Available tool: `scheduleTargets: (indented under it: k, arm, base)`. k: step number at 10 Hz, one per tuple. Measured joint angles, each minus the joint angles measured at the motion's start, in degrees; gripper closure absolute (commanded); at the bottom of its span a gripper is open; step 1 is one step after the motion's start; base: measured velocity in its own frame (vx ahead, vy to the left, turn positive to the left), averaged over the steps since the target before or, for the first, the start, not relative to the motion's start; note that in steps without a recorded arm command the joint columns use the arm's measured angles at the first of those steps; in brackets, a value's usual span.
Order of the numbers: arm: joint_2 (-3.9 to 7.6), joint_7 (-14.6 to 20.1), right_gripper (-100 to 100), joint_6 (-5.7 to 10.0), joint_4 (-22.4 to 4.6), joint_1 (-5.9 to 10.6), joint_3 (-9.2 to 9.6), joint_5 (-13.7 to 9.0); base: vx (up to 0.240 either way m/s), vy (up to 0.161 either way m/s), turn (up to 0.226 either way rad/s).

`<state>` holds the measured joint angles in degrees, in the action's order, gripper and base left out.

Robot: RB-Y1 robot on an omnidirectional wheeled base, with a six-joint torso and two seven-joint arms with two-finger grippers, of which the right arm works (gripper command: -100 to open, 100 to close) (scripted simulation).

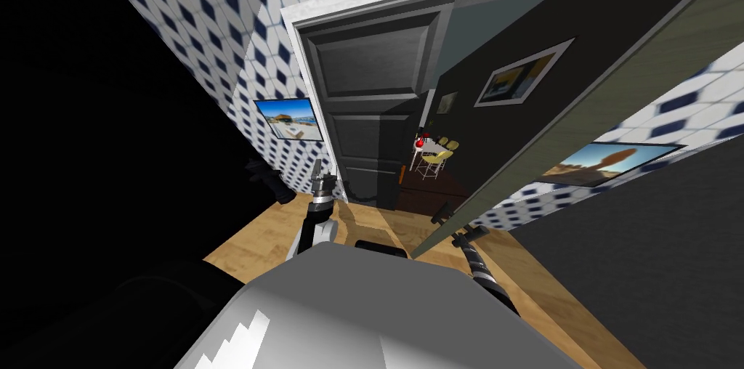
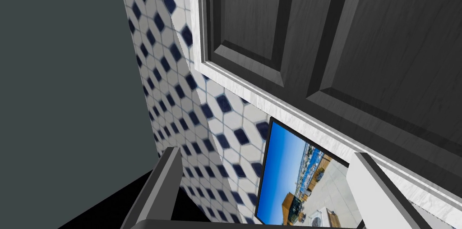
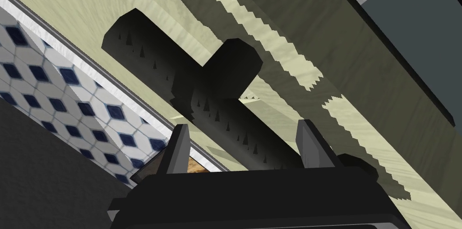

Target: Pull the door open

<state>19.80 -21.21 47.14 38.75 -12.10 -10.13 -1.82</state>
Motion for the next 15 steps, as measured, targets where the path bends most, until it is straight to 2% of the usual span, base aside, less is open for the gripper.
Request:
scheduleTargets:
  k: [1,2,3,4,5,6,7,10,11,13,15]
  arm:
    - [0.14,0.8,100,0.18,0.4,-0.30,0.18,-0.2]
    - [0.27,1.3,100,0.42,-0.6,0.45,0.30,-0.3]
    - [0.22,1.7,100,0.28,-0.3,0.32,0.36,-0.4]
    - [0.30,2.1,100,0.50,-1.1,0.78,0.47,-0.5]
    - [0.11,2.2,100,-0.55,1.2,-0.47,0.48,-0.5]
    - [-0.07,2.3,100,0.09,0.0,0.18,0.45,-0.6]
    - [-0.41,2.2,100,-1.26,3.0,-1.37,0.41,-0.6]
    - [0.71,3.4,100,0.29,0.1,-0.37,0.74,-0.6]
    - [0.59,3.1,100,1.02,-2.2,1.21,0.66,-0.6]
    - [0.21,3.1,100,0.33,-0.5,0.32,1.01,-0.6]
    - [0.44,3.7,100,0.79,-1.1,0.57,1.53,-0.5]
  base:
    - [-0.024,-0.005,-0.001]
    - [-0.025,-0.007,0.022]
    - [-0.005,-0.002,0.003]
    - [0.000,-0.011,0.003]
    - [-0.001,-0.012,-0.009]
    - [0.007,-0.006,0.003]
    - [0.000,0.000,0.000]
    - [-0.004,0.005,-0.005]
    - [0.008,-0.008,0.006]
    - [-0.055,-0.018,0.035]
    - [-0.039,-0.033,0.013]
